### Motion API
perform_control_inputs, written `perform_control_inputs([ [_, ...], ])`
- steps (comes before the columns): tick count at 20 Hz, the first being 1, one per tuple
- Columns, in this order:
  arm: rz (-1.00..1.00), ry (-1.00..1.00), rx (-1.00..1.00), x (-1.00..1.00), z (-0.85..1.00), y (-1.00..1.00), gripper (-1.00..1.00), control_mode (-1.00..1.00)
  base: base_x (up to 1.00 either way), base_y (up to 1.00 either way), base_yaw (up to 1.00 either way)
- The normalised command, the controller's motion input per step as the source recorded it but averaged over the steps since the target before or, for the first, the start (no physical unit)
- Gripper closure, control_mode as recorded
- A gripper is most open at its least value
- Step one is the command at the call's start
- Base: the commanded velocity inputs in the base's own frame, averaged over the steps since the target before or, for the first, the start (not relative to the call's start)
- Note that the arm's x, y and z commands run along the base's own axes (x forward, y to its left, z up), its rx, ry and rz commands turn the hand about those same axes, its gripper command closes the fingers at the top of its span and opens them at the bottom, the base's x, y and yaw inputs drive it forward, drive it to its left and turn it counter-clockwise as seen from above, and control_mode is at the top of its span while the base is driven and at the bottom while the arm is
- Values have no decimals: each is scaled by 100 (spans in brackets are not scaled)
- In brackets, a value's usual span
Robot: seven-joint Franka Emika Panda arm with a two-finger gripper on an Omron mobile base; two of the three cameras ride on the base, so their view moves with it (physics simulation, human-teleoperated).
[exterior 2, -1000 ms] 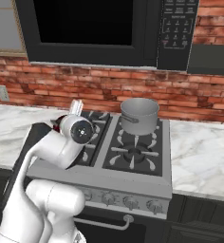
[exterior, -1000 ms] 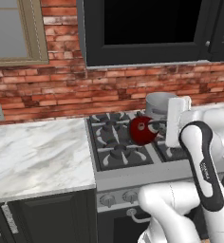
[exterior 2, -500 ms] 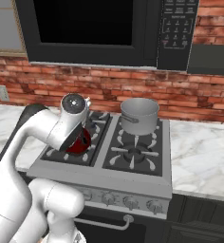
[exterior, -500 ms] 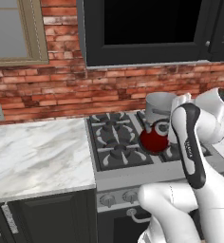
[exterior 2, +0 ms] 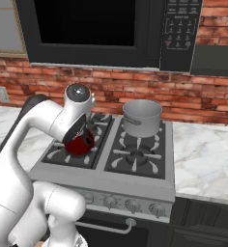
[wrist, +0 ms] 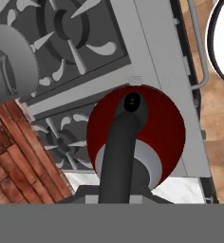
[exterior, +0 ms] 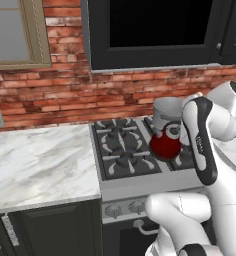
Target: Pick the kettle from the counter and place it on a stove burner. Then turn the burner on.
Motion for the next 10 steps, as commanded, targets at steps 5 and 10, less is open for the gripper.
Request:
perform_control_inputs([
  [5, -2, 0, 0, 0, 0, -61, 100, -100, 0, 0, 0],
  [10, -1, 1, 0, 0, 0, -72, 100, -100, 0, 0, 0],
])
